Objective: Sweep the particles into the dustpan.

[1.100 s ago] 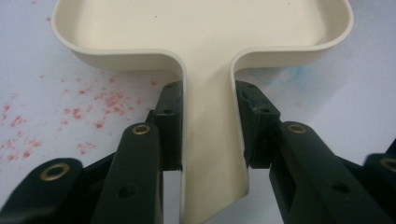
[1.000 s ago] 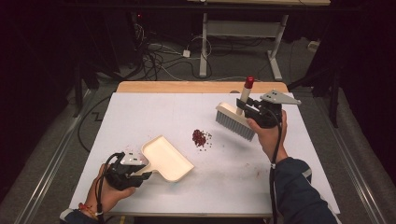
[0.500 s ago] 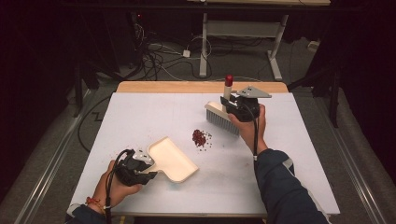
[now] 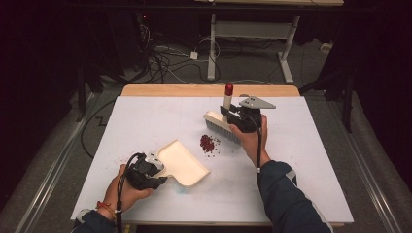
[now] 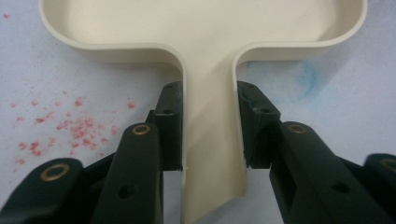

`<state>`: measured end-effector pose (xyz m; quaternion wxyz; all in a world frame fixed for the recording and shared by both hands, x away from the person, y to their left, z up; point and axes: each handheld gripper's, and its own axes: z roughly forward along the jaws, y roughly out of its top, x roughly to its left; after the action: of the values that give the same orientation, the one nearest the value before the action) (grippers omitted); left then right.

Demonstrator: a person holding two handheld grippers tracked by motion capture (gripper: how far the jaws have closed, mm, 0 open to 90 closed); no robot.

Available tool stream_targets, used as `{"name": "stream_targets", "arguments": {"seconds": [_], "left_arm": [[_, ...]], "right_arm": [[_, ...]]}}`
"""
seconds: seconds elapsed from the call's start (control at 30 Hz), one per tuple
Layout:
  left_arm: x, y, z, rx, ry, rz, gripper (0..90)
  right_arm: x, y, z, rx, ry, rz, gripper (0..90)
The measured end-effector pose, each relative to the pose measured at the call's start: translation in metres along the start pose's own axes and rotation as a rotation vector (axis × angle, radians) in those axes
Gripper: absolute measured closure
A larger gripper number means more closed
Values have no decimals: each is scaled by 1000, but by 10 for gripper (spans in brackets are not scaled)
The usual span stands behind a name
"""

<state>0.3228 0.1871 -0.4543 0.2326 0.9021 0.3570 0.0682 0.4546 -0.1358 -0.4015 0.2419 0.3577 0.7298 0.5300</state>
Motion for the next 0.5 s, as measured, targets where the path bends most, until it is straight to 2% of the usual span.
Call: {"name": "stream_targets", "arguments": {"seconds": [0.13, 0.27, 0.4, 0.5], "left_arm": [[-1, 2, 1, 3, 6, 3, 638], [-2, 4, 3, 7, 8, 5, 638], [-3, 5, 5, 12, 13, 8, 638], [-3, 6, 4, 10, 15, 9, 637]], "right_arm": [[8, -2, -3, 7, 33, 4, 699], [17, -6, -6, 8, 49, -16, 695], [23, -7, -7, 12, 46, -23, 692], [31, -8, -6, 19, 52, -50, 690]]}}
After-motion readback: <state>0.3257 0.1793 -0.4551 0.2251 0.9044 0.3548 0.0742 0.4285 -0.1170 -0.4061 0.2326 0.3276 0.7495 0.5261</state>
